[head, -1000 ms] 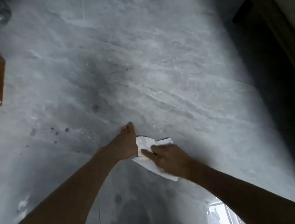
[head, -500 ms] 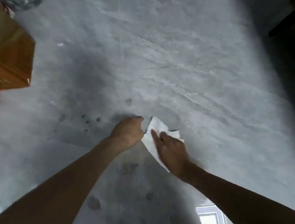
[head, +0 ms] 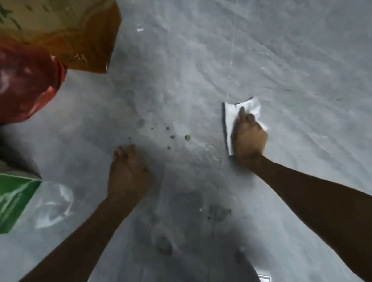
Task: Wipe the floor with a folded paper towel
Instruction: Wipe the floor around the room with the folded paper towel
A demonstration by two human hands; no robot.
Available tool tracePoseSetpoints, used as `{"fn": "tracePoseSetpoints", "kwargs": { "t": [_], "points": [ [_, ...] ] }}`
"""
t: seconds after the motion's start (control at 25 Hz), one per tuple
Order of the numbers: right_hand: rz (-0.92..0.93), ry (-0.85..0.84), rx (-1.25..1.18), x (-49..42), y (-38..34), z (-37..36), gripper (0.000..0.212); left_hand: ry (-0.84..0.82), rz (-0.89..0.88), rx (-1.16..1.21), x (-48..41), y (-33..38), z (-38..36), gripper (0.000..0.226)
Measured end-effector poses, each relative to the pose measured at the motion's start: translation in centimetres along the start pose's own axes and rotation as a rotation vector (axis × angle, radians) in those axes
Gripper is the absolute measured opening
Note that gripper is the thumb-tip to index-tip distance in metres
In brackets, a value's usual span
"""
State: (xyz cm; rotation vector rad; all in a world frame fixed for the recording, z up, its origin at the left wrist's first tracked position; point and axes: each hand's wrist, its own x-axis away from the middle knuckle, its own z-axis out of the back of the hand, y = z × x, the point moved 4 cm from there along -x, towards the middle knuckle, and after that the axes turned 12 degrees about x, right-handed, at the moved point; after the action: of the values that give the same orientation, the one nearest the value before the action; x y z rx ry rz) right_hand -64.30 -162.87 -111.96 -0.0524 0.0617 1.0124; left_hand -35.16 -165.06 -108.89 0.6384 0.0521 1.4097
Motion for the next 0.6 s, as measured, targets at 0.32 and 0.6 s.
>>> {"fn": "tracePoseSetpoints", "kwargs": {
  "t": [0.32,0.6],
  "points": [
    [0.943,0.092,0.167,1.2,-5.3,0.1,0.048,0.049,0.119,-0.064,0.4,-5.8,1.3,0.065],
    [0.789,0.197,-0.02,5.6,-20.1,1.0,0.035,-0.088,0.116,-0.03,1.2,-7.8,1.8,0.059]
  ]
}}
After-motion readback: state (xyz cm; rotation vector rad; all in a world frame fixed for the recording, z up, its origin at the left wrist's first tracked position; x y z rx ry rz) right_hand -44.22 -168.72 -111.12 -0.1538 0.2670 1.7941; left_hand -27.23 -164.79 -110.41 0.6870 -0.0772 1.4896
